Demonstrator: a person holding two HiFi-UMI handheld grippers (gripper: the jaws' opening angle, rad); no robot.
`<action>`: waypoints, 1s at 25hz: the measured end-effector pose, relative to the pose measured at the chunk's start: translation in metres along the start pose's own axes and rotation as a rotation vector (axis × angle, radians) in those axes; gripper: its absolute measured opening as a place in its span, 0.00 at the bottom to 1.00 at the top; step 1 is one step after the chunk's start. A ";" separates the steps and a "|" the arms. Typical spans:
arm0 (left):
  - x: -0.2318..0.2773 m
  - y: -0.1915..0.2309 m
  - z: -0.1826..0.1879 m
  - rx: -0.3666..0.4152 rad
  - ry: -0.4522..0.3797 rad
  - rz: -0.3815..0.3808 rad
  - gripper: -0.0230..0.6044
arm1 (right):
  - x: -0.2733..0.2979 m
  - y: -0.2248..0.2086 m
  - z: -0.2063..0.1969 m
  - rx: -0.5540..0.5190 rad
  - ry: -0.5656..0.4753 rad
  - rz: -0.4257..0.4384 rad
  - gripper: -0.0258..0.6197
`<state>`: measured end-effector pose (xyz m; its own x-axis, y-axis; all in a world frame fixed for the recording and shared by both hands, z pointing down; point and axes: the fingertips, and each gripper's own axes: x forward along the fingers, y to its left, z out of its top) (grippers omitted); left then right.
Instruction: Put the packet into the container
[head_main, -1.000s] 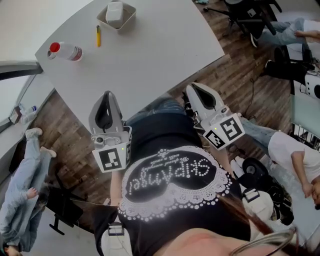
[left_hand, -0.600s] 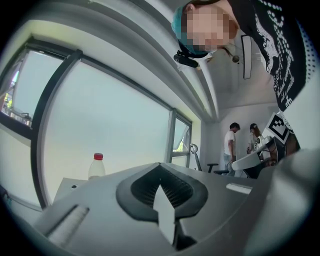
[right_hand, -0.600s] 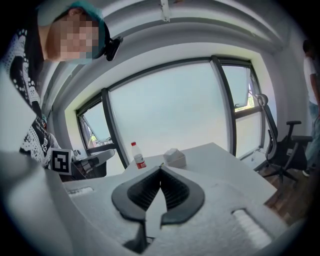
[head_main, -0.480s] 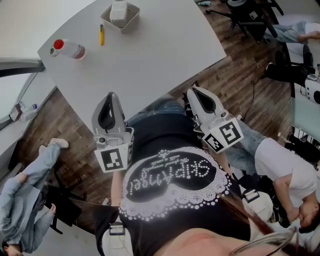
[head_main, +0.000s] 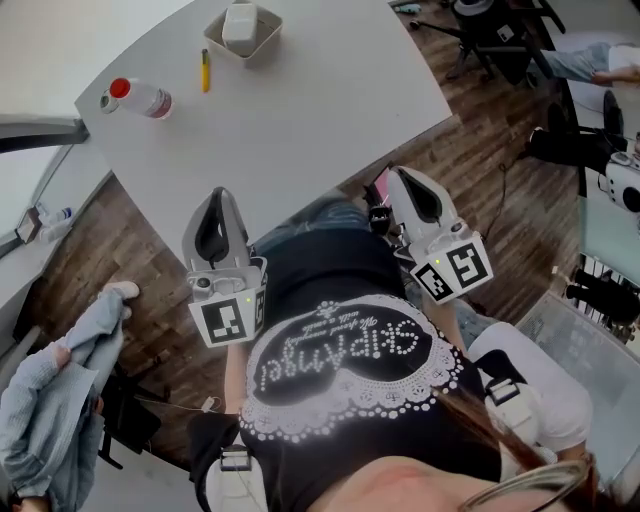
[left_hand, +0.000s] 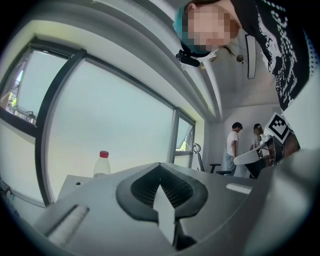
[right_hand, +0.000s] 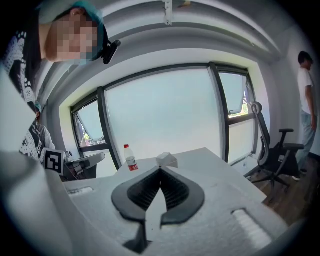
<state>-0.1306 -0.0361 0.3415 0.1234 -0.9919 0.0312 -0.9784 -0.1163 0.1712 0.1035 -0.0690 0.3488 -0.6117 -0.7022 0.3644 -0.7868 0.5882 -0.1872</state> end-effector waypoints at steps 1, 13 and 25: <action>0.000 0.001 0.000 0.000 0.002 0.002 0.04 | 0.000 -0.001 0.000 -0.001 0.000 -0.001 0.03; 0.002 0.004 -0.001 -0.002 0.006 0.002 0.04 | 0.004 0.003 0.000 0.001 0.005 0.010 0.03; 0.001 0.006 -0.001 0.004 0.010 0.013 0.04 | 0.010 0.008 -0.001 -0.011 0.023 0.032 0.03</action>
<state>-0.1365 -0.0378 0.3438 0.1122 -0.9928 0.0429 -0.9805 -0.1036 0.1669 0.0914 -0.0704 0.3519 -0.6342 -0.6735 0.3796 -0.7658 0.6146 -0.1891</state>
